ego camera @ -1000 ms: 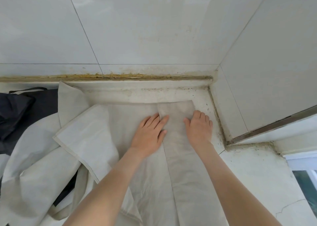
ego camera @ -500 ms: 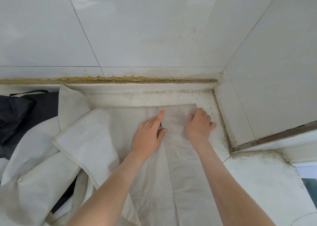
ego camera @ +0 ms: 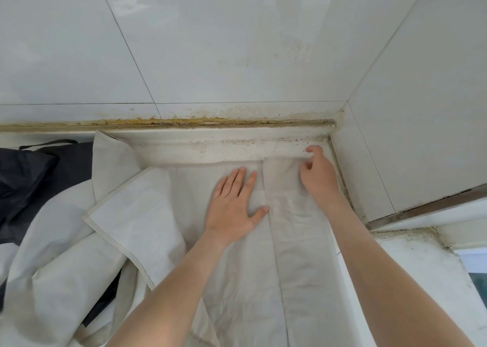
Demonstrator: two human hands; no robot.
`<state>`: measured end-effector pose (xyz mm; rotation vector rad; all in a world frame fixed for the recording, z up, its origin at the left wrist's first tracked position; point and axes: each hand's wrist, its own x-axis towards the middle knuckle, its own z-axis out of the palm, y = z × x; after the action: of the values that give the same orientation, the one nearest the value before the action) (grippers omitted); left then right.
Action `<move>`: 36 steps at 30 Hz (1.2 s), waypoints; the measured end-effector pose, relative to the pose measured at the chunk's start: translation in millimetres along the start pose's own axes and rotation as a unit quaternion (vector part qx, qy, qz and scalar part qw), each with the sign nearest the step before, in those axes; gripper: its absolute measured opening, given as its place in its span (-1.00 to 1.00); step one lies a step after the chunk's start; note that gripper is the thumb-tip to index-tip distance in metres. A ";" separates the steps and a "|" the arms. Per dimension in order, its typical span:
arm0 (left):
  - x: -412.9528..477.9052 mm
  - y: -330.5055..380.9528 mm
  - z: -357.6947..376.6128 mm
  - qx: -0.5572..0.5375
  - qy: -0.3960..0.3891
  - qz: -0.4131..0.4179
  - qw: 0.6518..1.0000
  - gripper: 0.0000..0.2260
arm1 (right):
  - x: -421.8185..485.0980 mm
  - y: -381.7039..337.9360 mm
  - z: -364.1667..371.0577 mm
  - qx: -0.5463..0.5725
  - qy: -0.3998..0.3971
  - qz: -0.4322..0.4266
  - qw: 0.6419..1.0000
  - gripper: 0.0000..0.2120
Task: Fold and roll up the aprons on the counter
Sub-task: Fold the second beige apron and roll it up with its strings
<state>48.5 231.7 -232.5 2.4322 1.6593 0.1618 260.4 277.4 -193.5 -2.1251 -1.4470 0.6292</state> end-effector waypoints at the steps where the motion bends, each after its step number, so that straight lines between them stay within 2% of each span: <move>1: -0.2 -0.2 0.0 -0.001 0.010 0.005 1.000 -0.31 | -5.9 0.8 0.1 0.005 -0.020 -0.027 0.999 -0.61; 4: -2.9 -0.3 -1.4 -0.001 0.010 0.054 0.998 -0.43 | -31.9 9.1 8.7 -0.091 -0.051 -0.080 0.991 -0.48; 7: -3.7 2.4 -4.6 0.010 -0.025 0.079 0.997 -0.45 | -67.8 19.7 14.3 -0.207 0.008 -0.142 0.968 -0.53; 10: -1.5 4.6 -4.6 0.034 -0.040 0.052 0.997 -0.38 | -108.7 34.4 23.5 -0.235 0.053 -0.193 0.951 -0.52; 17: -0.1 6.1 -3.8 0.037 -0.051 0.047 0.997 -0.39 | -164.8 72.1 17.0 -0.290 0.013 -0.106 0.951 -0.40; 23: -1.4 27.7 -13.8 0.074 -0.081 0.025 0.994 -0.40 | -203.0 80.1 8.0 -0.287 -0.018 -0.114 0.951 -0.41; 26: -21.8 58.6 -24.0 0.044 -0.072 0.070 0.994 -0.30 | -220.0 79.8 10.1 -0.286 -0.026 -0.085 0.954 -0.41; 29: -56.7 78.8 -17.7 -0.003 -0.112 0.091 0.990 -0.31 | -223.8 73.0 9.0 -0.280 -0.038 -0.057 0.958 -0.39; 32: -81.0 68.4 -8.2 0.017 -0.172 0.048 0.984 -0.36 | -226.5 66.1 9.2 -0.275 -0.053 -0.055 0.958 -0.38; 36: -92.4 60.7 -17.3 0.005 -0.130 0.011 0.991 -0.38 | -226.4 62.1 10.8 -0.277 -0.062 -0.044 0.958 -0.38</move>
<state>66.4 126.0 -200.7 2.3589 1.5235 -0.1558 222.8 46.7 -218.2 -2.4421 -1.9554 0.3505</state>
